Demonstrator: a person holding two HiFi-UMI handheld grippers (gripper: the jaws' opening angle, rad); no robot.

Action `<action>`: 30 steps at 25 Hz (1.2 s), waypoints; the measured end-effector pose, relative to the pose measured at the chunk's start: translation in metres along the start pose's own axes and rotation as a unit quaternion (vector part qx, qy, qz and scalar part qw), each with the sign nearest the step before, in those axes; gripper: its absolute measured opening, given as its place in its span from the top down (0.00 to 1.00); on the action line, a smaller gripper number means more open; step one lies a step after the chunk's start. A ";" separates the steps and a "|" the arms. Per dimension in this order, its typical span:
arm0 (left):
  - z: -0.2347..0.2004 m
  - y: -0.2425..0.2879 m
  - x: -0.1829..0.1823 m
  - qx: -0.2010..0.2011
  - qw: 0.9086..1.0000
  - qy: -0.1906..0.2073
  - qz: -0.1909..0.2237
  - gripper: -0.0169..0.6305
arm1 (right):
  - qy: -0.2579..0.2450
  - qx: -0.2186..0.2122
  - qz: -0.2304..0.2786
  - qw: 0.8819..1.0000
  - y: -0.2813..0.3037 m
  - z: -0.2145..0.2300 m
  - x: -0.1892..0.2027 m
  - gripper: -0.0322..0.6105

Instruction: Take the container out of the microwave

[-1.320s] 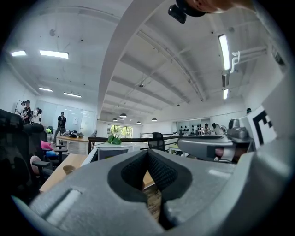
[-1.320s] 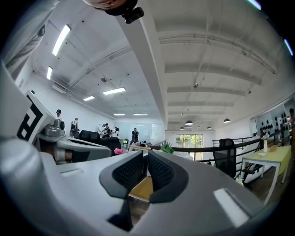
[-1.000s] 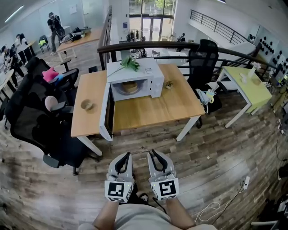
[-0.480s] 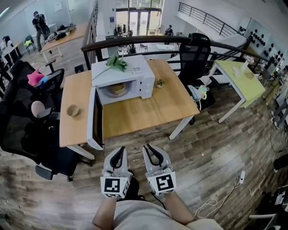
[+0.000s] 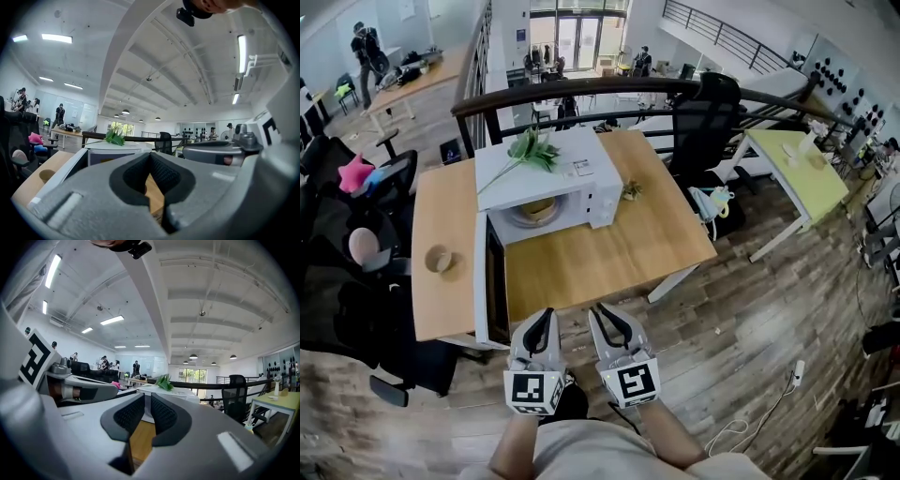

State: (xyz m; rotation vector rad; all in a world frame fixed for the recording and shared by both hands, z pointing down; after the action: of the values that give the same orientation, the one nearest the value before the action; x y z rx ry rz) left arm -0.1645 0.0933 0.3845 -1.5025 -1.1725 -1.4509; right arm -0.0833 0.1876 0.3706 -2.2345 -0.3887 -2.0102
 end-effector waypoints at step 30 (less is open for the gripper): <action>-0.056 0.162 -0.008 -0.003 1.000 -0.015 -0.010 0.97 | 0.006 -0.020 -0.014 1.000 0.152 0.109 0.007 0.86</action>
State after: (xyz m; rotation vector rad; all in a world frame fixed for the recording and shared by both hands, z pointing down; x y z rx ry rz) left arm -0.0292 -0.0116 0.3965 -1.5258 -1.2044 -1.4507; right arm 0.0618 0.0697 0.3781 -2.2518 -0.3851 -2.0624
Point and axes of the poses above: the fingertips, and each gripper's own axes: y forward along the fingers, z to its right, x out of its underside, the point moved 5 cm from there along -y, backward along the fingers, and after that the axes turned 4 degrees about -x, right-handed, at the moved point
